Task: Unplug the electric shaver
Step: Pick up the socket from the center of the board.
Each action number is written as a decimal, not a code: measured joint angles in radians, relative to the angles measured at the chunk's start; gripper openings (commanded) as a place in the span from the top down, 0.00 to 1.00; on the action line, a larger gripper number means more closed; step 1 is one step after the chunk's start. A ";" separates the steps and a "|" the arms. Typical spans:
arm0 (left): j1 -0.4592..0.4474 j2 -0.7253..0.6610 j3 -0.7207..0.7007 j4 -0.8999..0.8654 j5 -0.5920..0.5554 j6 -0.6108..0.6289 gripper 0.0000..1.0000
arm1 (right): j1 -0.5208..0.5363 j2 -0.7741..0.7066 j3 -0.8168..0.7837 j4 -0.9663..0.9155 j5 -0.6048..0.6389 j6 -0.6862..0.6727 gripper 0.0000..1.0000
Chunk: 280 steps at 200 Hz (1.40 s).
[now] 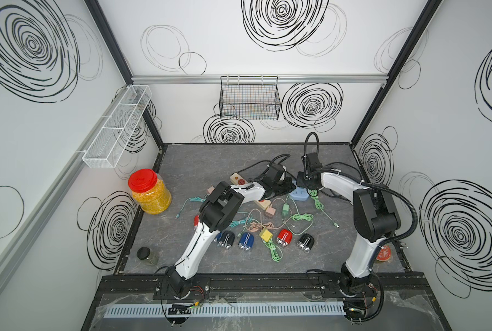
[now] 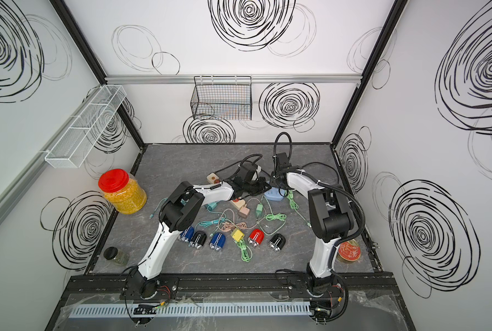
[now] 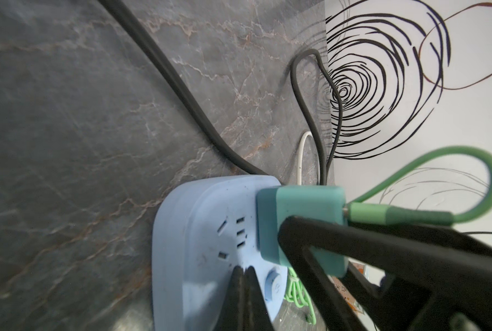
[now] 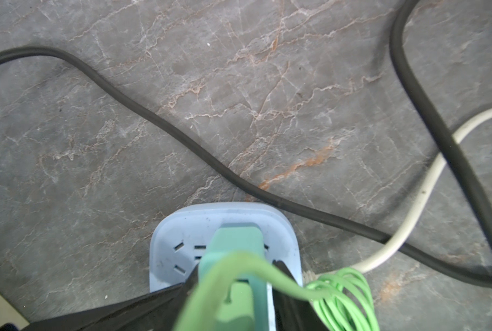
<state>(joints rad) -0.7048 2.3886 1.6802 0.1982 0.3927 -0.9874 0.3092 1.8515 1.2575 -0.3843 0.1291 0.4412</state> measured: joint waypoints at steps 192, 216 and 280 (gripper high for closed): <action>0.000 0.000 0.029 -0.065 -0.024 0.002 1.00 | 0.029 -0.003 0.000 0.006 0.074 -0.045 0.80; -0.002 0.000 0.029 -0.065 -0.027 0.001 1.00 | 0.030 -0.003 0.000 0.006 0.072 -0.045 0.80; -0.002 -0.001 0.029 -0.063 -0.035 -0.002 1.00 | 0.043 -0.004 0.000 0.006 0.095 -0.046 0.80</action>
<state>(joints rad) -0.7063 2.3878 1.7092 0.1352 0.3580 -0.9890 0.3519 1.8477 1.2579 -0.3782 0.2237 0.3950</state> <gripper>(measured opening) 0.046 0.290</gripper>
